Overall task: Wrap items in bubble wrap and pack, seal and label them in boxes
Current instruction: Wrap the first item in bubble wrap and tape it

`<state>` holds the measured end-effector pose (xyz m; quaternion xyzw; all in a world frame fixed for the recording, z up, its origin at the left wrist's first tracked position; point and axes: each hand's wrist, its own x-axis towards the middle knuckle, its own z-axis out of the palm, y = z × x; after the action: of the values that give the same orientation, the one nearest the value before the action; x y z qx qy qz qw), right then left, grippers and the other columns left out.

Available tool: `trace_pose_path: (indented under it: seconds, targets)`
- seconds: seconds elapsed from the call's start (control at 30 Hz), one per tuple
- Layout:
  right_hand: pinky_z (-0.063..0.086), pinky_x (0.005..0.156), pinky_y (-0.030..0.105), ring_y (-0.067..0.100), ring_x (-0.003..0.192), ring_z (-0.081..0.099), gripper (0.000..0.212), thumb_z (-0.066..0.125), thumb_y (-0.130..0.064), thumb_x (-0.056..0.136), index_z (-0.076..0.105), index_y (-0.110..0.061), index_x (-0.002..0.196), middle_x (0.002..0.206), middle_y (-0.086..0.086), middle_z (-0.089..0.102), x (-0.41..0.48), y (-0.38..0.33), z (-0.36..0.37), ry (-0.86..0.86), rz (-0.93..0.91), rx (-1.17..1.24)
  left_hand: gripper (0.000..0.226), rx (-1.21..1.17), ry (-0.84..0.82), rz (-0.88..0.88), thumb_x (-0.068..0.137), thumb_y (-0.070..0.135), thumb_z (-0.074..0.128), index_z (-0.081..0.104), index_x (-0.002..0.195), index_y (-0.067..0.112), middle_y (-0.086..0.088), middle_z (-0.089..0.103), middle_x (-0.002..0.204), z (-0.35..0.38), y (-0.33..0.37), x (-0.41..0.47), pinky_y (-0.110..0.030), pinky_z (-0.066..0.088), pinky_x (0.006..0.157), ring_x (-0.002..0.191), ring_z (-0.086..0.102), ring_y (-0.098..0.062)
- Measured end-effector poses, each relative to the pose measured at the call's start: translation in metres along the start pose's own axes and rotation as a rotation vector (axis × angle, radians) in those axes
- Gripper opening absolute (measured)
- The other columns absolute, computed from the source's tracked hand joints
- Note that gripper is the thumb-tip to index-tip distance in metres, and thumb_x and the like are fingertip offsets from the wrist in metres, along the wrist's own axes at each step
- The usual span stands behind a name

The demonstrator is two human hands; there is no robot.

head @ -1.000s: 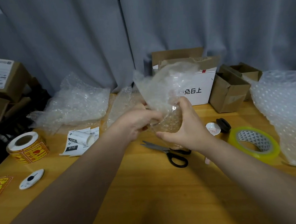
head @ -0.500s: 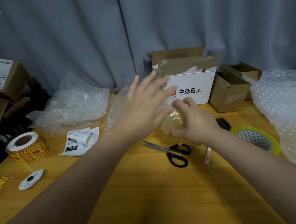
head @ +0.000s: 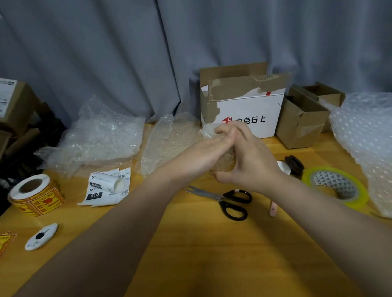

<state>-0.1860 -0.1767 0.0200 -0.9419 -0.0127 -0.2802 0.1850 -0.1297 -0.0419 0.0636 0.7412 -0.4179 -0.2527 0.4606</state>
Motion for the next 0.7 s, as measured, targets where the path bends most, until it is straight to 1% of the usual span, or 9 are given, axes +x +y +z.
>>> trace_pose_path:
  seconds: [0.07,0.13,0.2,0.27,0.3,0.4,0.53,0.6,0.7]
  targets:
    - [0.044,0.079,0.031,0.017,0.102,0.054,0.082,0.083,-0.039,0.060,0.045,-0.018,0.130,0.132,-0.001,0.040,0.003,0.005,0.000,-0.028,0.006,-0.022,0.043,0.144,0.126,0.083,0.098,0.044,0.038,0.066,0.114,0.015,0.006,0.065,0.115,-0.007,0.000,0.001,-0.022,0.044,0.094,0.105,0.056,0.000]
    - [0.043,0.083,0.031,0.017,0.109,0.050,0.082,0.082,-0.039,0.061,0.043,-0.021,0.131,0.134,-0.003,0.038,0.005,0.010,-0.004,-0.061,0.025,-0.042,0.029,0.155,0.430,0.136,0.098,0.031,0.047,0.067,0.094,0.010,0.003,0.065,0.090,-0.020,-0.005,0.003,-0.027,0.047,0.079,0.078,0.057,0.002]
    - [0.045,0.091,0.035,0.013,0.116,0.044,0.084,0.083,-0.037,0.062,0.040,-0.025,0.133,0.135,-0.005,0.036,0.002,0.013,-0.009,-0.101,0.007,0.029,0.015,0.197,0.607,0.129,0.095,0.027,0.053,0.063,0.100,0.017,0.005,0.058,0.097,-0.035,-0.010,0.004,-0.020,0.043,0.075,0.076,0.052,0.005]
    - [0.044,0.097,0.035,0.008,0.120,0.040,0.095,0.085,-0.036,0.063,0.030,-0.028,0.141,0.138,-0.007,0.034,-0.002,0.011,-0.013,-0.157,-0.017,0.118,0.024,0.216,0.489,0.031,0.093,0.027,0.057,0.060,0.117,0.020,0.003,0.057,0.110,-0.047,-0.017,0.003,-0.021,0.044,0.086,0.091,0.056,-0.005]
    - [0.043,0.097,0.032,0.007,0.121,0.039,0.103,0.085,-0.036,0.063,0.023,-0.030,0.145,0.140,-0.007,0.032,-0.002,0.010,-0.014,-0.185,-0.015,0.147,0.025,0.190,0.408,-0.016,0.092,0.025,0.059,0.060,0.117,0.020,0.002,0.059,0.107,-0.050,-0.020,0.003,-0.026,0.047,0.087,0.093,0.058,-0.011]
    - [0.041,0.100,0.030,0.009,0.125,0.038,0.115,0.086,-0.039,0.062,0.011,-0.030,0.150,0.143,-0.007,0.029,-0.003,0.006,-0.016,-0.247,-0.026,0.135,0.010,0.111,0.318,-0.029,0.085,0.012,0.068,0.063,0.093,0.014,-0.002,0.062,0.079,-0.046,-0.022,0.002,-0.023,0.053,0.071,0.071,0.061,-0.012]
    - [0.036,0.107,0.033,0.010,0.133,0.031,0.106,0.077,-0.051,0.063,0.018,-0.026,0.148,0.144,-0.005,0.029,-0.006,0.003,-0.013,-0.266,-0.157,0.102,0.029,0.255,0.303,0.012,0.074,0.017,0.079,0.049,0.074,0.016,0.003,0.050,0.062,-0.039,-0.020,0.007,-0.018,0.039,0.054,0.055,0.045,-0.007]
    - [0.033,0.106,0.028,0.008,0.133,0.031,0.104,0.078,-0.050,0.063,0.023,-0.023,0.147,0.143,-0.004,0.031,-0.009,0.000,-0.011,-0.235,-0.175,0.110,0.037,0.380,0.342,0.035,0.074,0.020,0.078,0.041,0.070,0.019,0.006,0.044,0.061,-0.034,-0.020,0.009,-0.018,0.031,0.051,0.054,0.037,-0.007]
    - [0.033,0.102,0.022,0.002,0.127,0.032,0.104,0.084,-0.043,0.063,0.027,-0.020,0.146,0.141,-0.003,0.034,-0.010,-0.003,-0.009,-0.178,-0.153,0.125,0.035,0.436,0.383,0.044,0.077,0.020,0.073,0.038,0.074,0.019,0.006,0.041,0.063,-0.024,-0.022,0.011,-0.024,0.029,0.054,0.057,0.036,-0.010]
